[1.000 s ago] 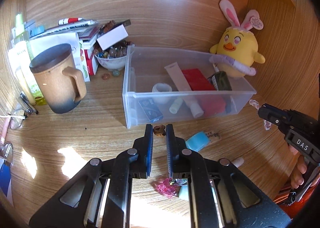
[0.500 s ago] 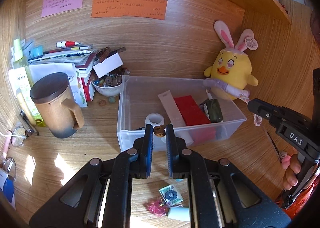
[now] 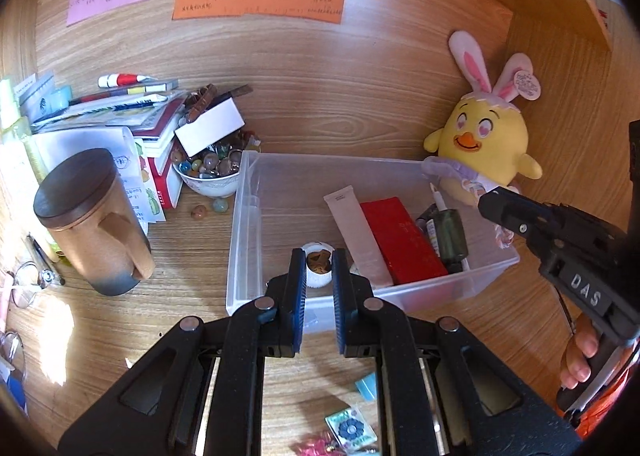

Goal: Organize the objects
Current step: 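Carry the bead and braided cord into the clear box and release both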

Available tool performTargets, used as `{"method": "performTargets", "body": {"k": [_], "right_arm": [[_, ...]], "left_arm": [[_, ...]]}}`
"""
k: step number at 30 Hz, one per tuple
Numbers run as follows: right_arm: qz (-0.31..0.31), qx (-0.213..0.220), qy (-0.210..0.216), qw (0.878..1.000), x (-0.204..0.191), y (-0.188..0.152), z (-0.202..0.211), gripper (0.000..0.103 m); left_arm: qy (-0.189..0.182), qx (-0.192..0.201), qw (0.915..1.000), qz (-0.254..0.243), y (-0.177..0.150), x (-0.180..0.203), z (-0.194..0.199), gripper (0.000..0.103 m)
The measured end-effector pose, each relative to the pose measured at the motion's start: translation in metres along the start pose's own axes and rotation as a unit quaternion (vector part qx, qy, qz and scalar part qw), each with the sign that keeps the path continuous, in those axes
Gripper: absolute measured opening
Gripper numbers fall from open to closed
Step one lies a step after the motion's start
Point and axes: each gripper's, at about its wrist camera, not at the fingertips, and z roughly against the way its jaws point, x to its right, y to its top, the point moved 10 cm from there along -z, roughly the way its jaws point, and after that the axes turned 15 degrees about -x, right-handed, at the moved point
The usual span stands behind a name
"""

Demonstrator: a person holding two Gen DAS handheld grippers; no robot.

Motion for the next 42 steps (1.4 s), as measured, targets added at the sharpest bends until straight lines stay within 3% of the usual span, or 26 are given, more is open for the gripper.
{"method": "performTargets", "body": {"k": [14,26,28,29,32,34,42], "right_arm": [[0.028,-0.05,-0.032,0.998,0.0,-0.009,-0.053,0.012],[0.043,-0.073,-0.034,0.996,-0.005,-0.015,-0.071,0.012],[0.043,-0.075,-0.034,0.996,-0.005,-0.015,-0.072,0.015],[0.043,-0.076,-0.035,0.996,-0.004,-0.015,-0.072,0.016],[0.041,-0.076,-0.039,0.995,-0.002,-0.014,-0.07,0.034],[0.04,-0.07,-0.04,0.996,-0.001,-0.014,-0.066,0.047],[0.043,-0.05,-0.049,0.997,-0.004,-0.009,-0.043,0.068]], "left_arm": [[0.011,-0.032,0.9994,-0.005,0.008,-0.001,-0.035,0.012],[0.009,-0.044,0.999,-0.009,0.008,0.001,-0.05,0.012],[0.009,-0.044,0.9989,-0.009,0.008,0.001,-0.05,0.017],[0.009,-0.044,0.999,-0.009,0.008,0.001,-0.049,0.025],[0.013,-0.037,0.9992,-0.008,0.008,0.001,-0.044,0.045],[0.013,-0.03,0.9994,-0.01,0.009,0.002,-0.04,0.051],[0.023,0.0,0.9996,-0.015,0.01,0.004,-0.011,0.074]]}}
